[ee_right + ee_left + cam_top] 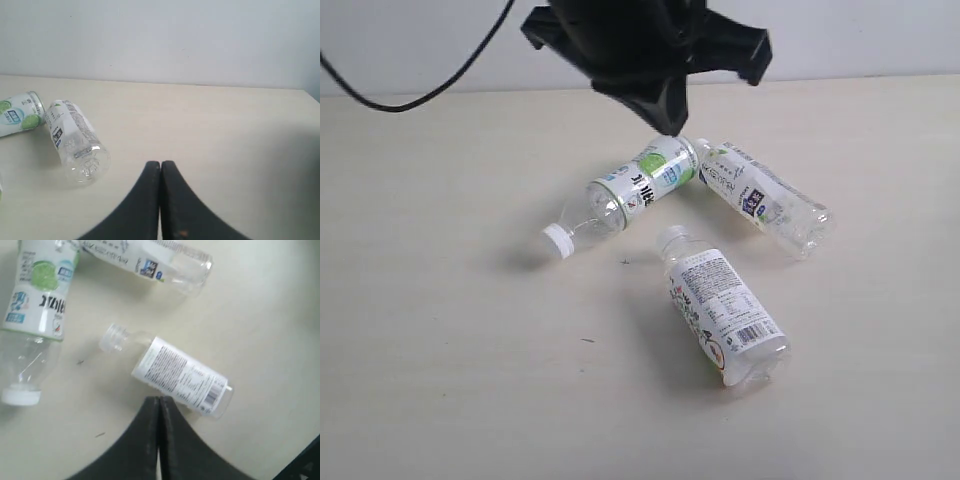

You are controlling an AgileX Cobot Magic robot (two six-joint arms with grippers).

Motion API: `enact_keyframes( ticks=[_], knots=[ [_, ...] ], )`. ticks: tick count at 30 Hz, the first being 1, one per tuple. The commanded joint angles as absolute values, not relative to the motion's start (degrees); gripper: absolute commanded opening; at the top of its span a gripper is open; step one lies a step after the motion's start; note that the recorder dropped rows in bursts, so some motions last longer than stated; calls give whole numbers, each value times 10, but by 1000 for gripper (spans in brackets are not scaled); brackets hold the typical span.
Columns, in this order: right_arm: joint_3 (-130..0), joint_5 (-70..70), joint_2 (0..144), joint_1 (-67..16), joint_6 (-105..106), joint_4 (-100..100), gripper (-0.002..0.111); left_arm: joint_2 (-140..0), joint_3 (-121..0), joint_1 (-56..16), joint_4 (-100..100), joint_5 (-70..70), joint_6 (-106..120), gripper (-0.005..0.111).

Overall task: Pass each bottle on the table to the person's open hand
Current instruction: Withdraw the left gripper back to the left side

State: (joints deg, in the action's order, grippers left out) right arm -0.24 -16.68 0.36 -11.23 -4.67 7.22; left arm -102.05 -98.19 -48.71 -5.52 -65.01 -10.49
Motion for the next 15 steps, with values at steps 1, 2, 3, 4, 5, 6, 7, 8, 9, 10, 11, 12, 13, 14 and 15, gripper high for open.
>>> enact_keyframes(
  ticks=[1,2,3,4,5,6,7,8,9,10,11,12,13,14,15],
  knots=[
    [0,-163,0,-113,-48,75,0,-936,-895,-485,-27,-621,-105,0],
    [0,-163,0,-113,-48,75,0,-915,-877,-485,-26,-610,-102,0],
    [0,-163,0,-113,-48,75,0,-895,-862,-485,-23,-600,-102,0],
    [0,-163,0,-113,-48,75,0,-874,-844,-485,-19,-589,-102,0],
    [0,-163,0,-113,-48,75,0,-854,-825,-485,-15,-576,-102,0],
    [0,-163,0,-113,-48,75,0,-838,-806,-485,-14,-568,-102,0],
    [0,-163,0,-113,-48,75,0,-818,-784,-485,-13,-557,-102,0],
    [0,-163,0,-113,-48,75,0,-800,-760,-485,-13,-543,-107,0],
    [0,-163,0,-113,-48,75,0,-787,-740,-485,-15,-528,-110,0],
    [0,-163,0,-113,-48,75,0,-770,-715,-485,-15,-517,-110,0],
    [0,-163,0,-113,-48,75,0,-756,-691,-485,-15,-506,-110,0],
    [0,-163,0,-113,-48,75,0,-743,-673,-485,-13,-500,-110,0],
    [0,-163,0,-113,-48,75,0,-730,-652,-485,-8,-494,-110,0],
    [0,-163,0,-113,-48,75,0,-718,-631,-485,-3,-489,-110,0],
    [0,-163,0,-113,-48,75,0,-710,-613,-485,0,-484,-109,0]
  ],
)
